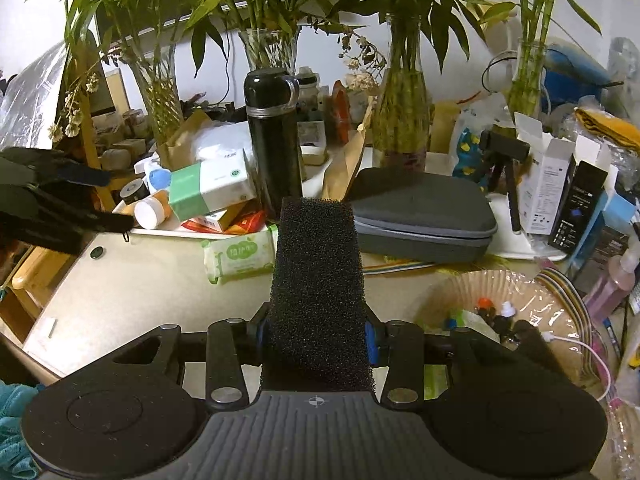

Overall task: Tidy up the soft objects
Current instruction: 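Grasp the green-and-white wipes pack with the left gripper while the right gripper holds the foam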

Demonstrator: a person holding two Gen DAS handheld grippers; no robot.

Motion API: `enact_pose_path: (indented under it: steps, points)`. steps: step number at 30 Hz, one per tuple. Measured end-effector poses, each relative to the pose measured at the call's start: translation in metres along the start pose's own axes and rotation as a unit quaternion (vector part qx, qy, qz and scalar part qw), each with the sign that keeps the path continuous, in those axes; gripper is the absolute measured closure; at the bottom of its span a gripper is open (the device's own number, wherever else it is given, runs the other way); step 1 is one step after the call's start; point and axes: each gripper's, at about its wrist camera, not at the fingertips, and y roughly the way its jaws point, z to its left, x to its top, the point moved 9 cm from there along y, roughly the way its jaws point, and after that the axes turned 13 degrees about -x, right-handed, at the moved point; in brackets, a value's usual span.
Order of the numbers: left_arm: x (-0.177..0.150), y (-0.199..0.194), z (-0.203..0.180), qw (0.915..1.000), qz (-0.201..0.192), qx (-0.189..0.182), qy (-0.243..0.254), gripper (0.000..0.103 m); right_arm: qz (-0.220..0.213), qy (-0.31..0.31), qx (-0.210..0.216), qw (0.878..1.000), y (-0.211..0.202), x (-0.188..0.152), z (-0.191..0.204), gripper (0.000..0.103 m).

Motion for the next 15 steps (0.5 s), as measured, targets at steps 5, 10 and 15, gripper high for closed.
enact_pose_path:
  steps: [5, 10, 15]
  points:
    - [-0.001, 0.034, -0.003, 0.9990, 0.019, 0.003, 0.041, 0.023, 0.010, 0.009, 0.005, 1.000, 0.003, 0.000, -0.002, 0.057]
    - [-0.003, 0.069, -0.005, 0.9962, 0.041, -0.002, 0.077, 0.023, 0.022, 0.014, 0.003, 1.000, 0.010, 0.000, -0.001, 0.057]
    - [-0.012, 0.102, -0.004, 0.9923, 0.070, -0.010, 0.102, 0.023, 0.025, 0.014, 0.009, 1.000, 0.013, 0.003, 0.001, 0.057]
